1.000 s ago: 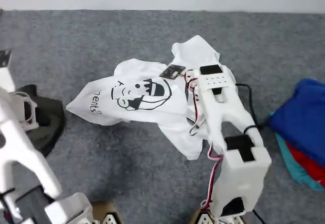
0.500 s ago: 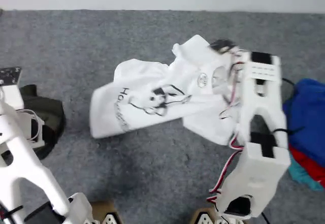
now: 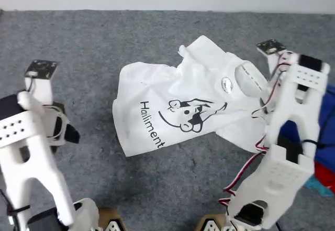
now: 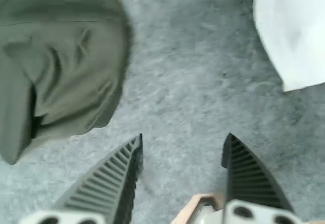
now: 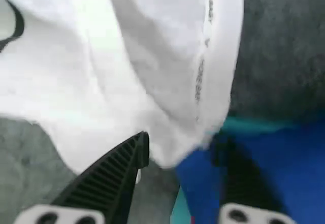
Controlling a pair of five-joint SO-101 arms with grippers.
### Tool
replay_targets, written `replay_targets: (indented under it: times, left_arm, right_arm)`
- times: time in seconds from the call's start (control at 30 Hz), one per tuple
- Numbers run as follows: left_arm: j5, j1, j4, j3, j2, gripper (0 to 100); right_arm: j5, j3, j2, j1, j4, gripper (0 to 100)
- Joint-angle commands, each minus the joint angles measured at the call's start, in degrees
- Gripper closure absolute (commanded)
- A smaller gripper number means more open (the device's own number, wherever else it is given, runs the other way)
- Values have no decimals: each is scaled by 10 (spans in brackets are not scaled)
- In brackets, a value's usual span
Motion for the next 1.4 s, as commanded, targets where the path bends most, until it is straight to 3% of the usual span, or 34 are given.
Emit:
replay_targets:
  times: [0.0,0.2,0.37,0.5,0.6,0.8,0.93,1.0,1.17,1.37]
  left_arm:
    - [55,38,9,-5,-17,761]
    - [215,126,-140,-5,-13,761]
    - [237,223,-244,-11,52,761]
    - [294,232,-274,-96,186,761]
    - [344,233,-239,-224,314,761]
    - [344,245,-99,-555,593,761]
    - [316,275,13,-790,768,761]
    - [290,282,18,-871,842,779]
    - [287,280,18,-989,908,987]
    - [287,277,17,-1000,910,989]
  right_arm:
    - [13,-55,-24,39,65,513]
    - [11,-58,-53,45,119,514]
    - [11,-56,-56,44,128,515]
    - [14,-56,-56,47,130,515]
    - [15,-56,-56,46,130,515]
    - [15,-56,-56,44,130,515]
    - [15,-56,-56,44,129,515]
    - [15,-56,-55,44,127,515]
    - [15,-56,-55,44,127,515]
    - [11,-56,-32,45,129,515]
